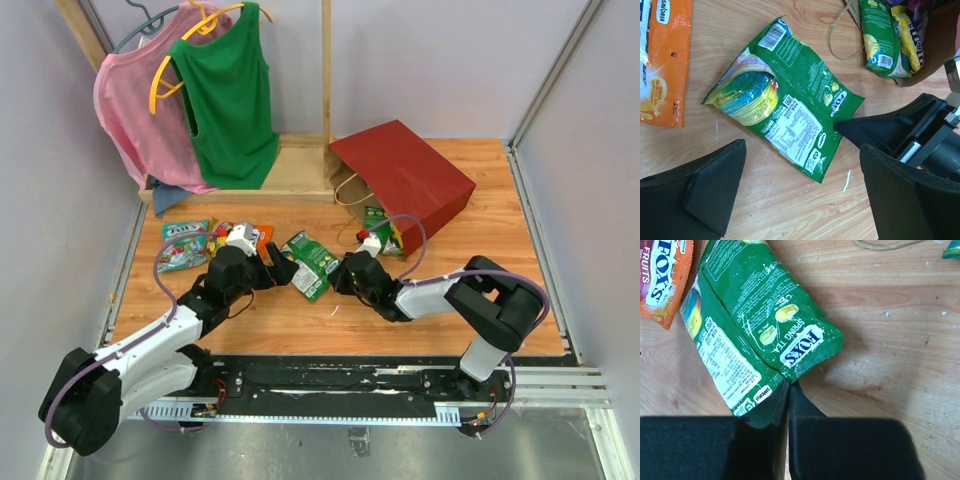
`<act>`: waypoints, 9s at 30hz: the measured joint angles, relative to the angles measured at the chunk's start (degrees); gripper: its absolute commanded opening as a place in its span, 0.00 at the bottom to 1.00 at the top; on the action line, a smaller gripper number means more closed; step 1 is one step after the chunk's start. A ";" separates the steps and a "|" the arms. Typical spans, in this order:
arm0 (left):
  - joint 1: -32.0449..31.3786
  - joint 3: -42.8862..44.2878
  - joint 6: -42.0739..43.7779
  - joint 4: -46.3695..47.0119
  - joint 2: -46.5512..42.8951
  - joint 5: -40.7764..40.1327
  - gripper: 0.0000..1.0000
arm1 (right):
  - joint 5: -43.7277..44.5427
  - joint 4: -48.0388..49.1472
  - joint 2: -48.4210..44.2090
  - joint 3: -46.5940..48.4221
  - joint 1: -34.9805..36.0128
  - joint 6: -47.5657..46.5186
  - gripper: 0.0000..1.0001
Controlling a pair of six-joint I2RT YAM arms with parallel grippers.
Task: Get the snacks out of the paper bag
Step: Pick up the snack from the center of the board, then place the snack at the center of the board, then take out the snack from the paper bag.
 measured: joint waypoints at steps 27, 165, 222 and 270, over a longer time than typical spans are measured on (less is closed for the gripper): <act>2.38 0.35 2.10 -1.44 0.68 0.61 1.00 | 4.85 -49.79 -58.40 -11.23 -5.66 -7.80 0.01; 2.40 10.56 7.63 -3.54 16.20 11.15 1.00 | -0.02 -44.72 -45.57 -8.81 -72.76 11.50 0.99; -5.51 17.07 3.45 2.78 27.87 11.28 0.86 | 10.36 -36.54 -22.03 -1.05 -52.48 -4.61 0.52; -9.03 47.04 4.68 6.21 62.55 9.40 0.40 | 3.72 -24.17 -41.68 -9.33 -53.66 -5.29 0.91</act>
